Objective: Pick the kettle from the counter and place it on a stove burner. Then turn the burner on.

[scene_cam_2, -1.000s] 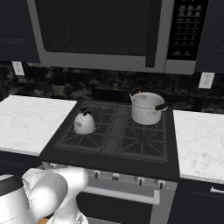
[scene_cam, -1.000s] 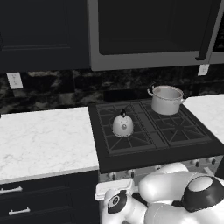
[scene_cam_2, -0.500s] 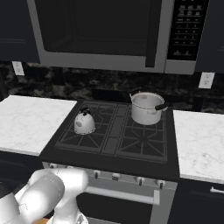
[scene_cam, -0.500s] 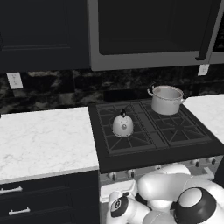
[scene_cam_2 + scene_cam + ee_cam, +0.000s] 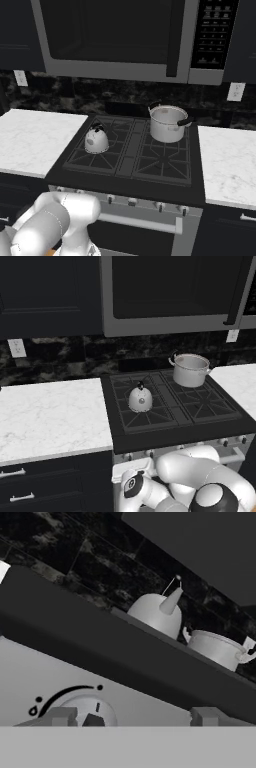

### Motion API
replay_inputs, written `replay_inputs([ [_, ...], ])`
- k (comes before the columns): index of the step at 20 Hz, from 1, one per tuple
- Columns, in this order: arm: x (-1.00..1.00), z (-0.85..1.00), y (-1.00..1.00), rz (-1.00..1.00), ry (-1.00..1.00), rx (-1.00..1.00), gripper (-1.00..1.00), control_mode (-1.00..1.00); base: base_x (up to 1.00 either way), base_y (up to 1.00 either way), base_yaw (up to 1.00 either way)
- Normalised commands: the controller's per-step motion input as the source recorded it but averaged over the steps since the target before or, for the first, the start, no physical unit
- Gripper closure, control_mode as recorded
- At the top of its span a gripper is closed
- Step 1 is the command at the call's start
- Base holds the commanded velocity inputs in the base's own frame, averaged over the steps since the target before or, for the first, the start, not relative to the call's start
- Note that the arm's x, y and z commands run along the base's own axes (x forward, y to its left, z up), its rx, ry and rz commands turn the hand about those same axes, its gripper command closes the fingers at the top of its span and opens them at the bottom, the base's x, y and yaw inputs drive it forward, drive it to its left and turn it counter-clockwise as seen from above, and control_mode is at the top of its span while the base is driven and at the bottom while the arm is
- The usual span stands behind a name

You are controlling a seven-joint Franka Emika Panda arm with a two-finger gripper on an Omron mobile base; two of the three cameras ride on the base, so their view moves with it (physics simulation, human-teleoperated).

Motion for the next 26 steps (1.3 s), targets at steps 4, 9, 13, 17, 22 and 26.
replay_inputs([
  [4, 0.03, -0.03, 0.03, 0.0, 0.01, 0.0, -1.0, -1.0, 0.0, 0.0, 0.0],
  [9, 0.01, -0.07, 0.07, 0.0, 0.03, -0.01, -1.0, -1.0, 0.0, 0.0, 0.0],
  [13, 0.06, -0.07, 0.0, 0.0, 0.02, -0.01, -1.0, -1.0, 0.0, 0.0, 0.0],
  [17, 0.0, -0.17, 0.0, 0.0, 0.08, -0.01, -1.0, -1.0, 0.0, 0.0, 0.0],
  [22, 0.0, 0.0, 0.0, 0.0, 0.0, 0.0, -1.0, -1.0, 0.0, 0.0, 0.0],
  [26, 0.0, -0.03, -0.09, 0.0, 0.0, 0.0, -1.0, -1.0, 0.0, 0.0, 0.0],
])
